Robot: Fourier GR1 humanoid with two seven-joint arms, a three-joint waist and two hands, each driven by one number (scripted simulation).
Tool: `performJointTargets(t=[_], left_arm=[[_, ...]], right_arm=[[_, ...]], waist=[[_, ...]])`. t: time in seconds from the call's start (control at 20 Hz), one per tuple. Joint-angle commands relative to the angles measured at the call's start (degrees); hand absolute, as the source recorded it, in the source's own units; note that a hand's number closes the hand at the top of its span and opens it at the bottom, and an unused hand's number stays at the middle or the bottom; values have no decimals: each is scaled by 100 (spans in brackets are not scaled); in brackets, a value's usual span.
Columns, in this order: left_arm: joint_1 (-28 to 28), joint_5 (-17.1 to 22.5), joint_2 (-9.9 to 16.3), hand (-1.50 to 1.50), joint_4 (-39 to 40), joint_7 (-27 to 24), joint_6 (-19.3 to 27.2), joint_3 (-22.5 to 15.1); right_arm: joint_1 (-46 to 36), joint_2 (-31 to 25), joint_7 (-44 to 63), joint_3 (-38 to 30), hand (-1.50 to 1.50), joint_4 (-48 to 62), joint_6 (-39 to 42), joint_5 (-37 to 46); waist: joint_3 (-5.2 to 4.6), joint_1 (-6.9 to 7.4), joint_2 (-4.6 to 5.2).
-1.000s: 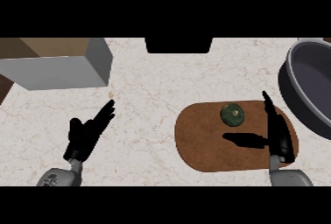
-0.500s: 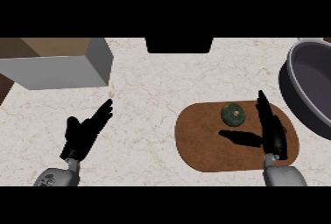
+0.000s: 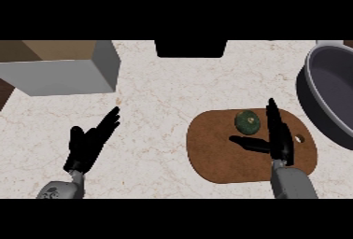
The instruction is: Pick the squash from the cutting board and place it in the pot
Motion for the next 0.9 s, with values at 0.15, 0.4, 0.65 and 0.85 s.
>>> performJointTargets(t=[0.15, 0.4, 0.65, 0.85], left_arm=[[87, 55, -81, 0, -523, 406, -52, -11], [113, -70, -10, 0, 181, -310, -177, 132], [152, -278, -254, 0, -233, 1, 48, -100], [388, -113, 7, 0, -171, -166, -64, 152]], right_arm=[[-479, -138, -1064, 63, 150, 1518, -85, 429], [-658, 93, -1695, -267, 150, 1898, 6, 1], [-731, -86, -2229, -332, 150, 2004, -7, -62], [545, -610, -2728, -1115, 150, 1473, -145, -721]], waist=[[40, 58, 44], [38, 45, 57], [37, 27, 38], [37, -204, -3]])
